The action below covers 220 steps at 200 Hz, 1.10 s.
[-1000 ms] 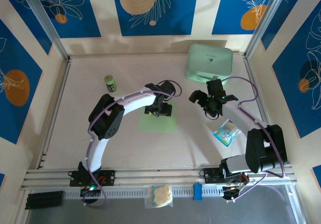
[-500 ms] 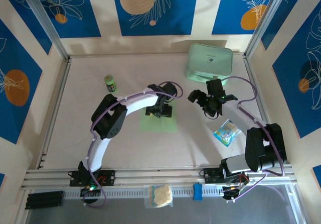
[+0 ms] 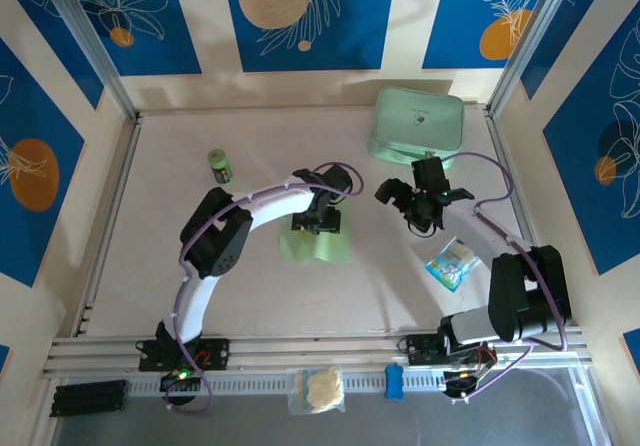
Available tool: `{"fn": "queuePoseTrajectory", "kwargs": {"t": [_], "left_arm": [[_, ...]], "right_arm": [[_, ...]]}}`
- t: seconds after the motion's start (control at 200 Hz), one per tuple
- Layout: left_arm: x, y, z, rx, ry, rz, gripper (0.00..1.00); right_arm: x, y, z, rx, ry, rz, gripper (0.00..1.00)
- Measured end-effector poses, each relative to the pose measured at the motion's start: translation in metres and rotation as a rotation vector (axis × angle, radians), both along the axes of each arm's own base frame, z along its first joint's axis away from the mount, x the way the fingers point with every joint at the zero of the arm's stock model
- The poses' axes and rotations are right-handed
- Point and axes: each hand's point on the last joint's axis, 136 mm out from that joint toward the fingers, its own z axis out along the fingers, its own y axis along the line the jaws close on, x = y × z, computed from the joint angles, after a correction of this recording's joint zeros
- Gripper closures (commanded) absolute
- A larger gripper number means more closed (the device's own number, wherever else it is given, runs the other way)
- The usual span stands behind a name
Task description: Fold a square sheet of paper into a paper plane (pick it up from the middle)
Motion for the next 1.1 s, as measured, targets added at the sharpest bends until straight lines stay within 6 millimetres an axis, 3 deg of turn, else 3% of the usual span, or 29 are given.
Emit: {"fn": "queuePoseTrajectory", "kwargs": {"t": [0.37,0.52,0.73,0.86,0.981,1.101], "left_arm": [[-0.006,0.009,0.008,-0.076,-0.016,-0.014,0.56],[-0.007,0.002,0.032,-0.184,-0.044,-0.045,0.63],[-0.001,-0.017,0.077,-0.364,-0.122,-0.102,0.65],[-0.003,-0.032,0.094,-0.474,-0.146,-0.135,0.65],[-0.004,-0.040,0.095,-0.546,-0.161,-0.137,0.65],[-0.005,-0.035,0.079,-0.566,-0.153,-0.079,0.64]], "right_arm": [[0.003,-0.004,0.001,0.019,-0.005,-0.025,0.01],[0.002,-0.002,0.001,0.049,-0.014,-0.022,0.01],[0.006,0.006,0.006,0.096,-0.045,0.003,0.01],[0.007,0.015,0.006,0.144,-0.062,0.025,0.02],[0.005,0.022,0.008,0.189,-0.079,0.049,0.02],[0.005,0.031,0.013,0.236,-0.107,0.080,0.04]]}}
